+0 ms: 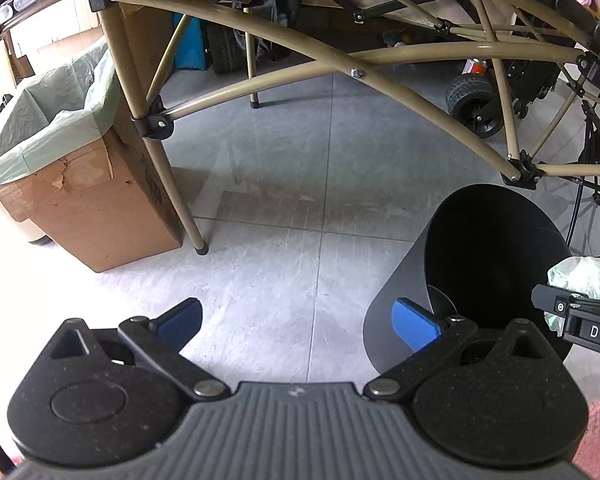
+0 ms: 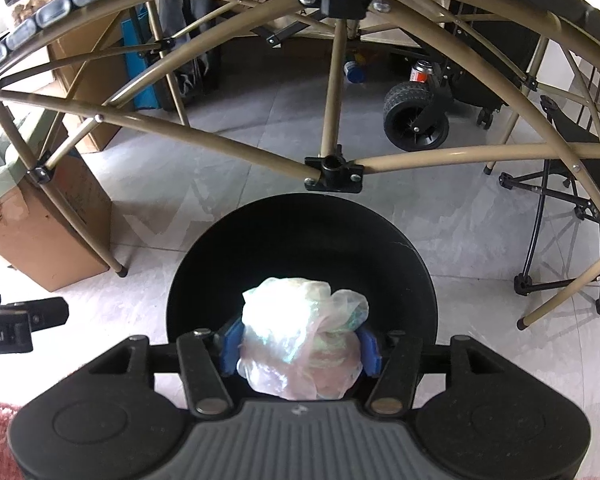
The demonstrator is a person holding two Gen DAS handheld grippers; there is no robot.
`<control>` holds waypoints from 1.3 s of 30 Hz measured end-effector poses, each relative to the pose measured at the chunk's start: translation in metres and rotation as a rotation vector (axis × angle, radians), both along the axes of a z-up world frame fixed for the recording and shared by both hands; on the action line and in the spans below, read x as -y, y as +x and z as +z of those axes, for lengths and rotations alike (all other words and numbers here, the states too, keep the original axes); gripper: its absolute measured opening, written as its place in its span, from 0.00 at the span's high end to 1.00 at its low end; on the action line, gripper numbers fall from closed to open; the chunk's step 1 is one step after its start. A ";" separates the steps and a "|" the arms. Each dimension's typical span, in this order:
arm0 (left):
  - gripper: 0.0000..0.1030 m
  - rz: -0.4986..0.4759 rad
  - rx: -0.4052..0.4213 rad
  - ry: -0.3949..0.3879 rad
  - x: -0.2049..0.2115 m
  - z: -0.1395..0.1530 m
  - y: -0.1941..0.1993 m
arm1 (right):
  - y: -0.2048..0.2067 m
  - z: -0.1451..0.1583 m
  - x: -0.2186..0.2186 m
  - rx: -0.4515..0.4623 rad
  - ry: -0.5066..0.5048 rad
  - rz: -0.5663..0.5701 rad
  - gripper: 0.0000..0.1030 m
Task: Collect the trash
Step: 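Open the right tool to drop the plastic bag into the bin, then raise both tools back toward the table items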
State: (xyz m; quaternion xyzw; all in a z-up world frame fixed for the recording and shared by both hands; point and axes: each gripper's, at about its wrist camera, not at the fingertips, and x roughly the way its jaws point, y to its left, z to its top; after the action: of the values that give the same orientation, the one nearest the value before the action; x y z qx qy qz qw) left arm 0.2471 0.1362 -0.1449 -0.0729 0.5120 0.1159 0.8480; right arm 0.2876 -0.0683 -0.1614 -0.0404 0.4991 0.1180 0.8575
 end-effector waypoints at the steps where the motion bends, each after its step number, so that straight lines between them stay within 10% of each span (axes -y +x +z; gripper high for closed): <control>1: 0.00 -0.001 0.000 0.001 0.000 0.000 0.000 | 0.001 0.000 0.001 -0.002 0.001 -0.005 0.23; 6: 0.00 -0.001 -0.005 0.004 0.000 -0.001 0.000 | 0.002 0.000 0.003 0.000 0.014 -0.015 0.00; 39: 0.00 -0.002 0.078 -0.004 0.006 0.022 -0.009 | -0.015 0.031 0.013 0.085 0.064 -0.005 0.00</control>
State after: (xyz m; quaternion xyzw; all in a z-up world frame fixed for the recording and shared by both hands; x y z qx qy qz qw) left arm 0.2386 0.1307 -0.1232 -0.0784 0.4788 0.1112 0.8673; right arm 0.2725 -0.0811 -0.1302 -0.0166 0.4583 0.1300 0.8791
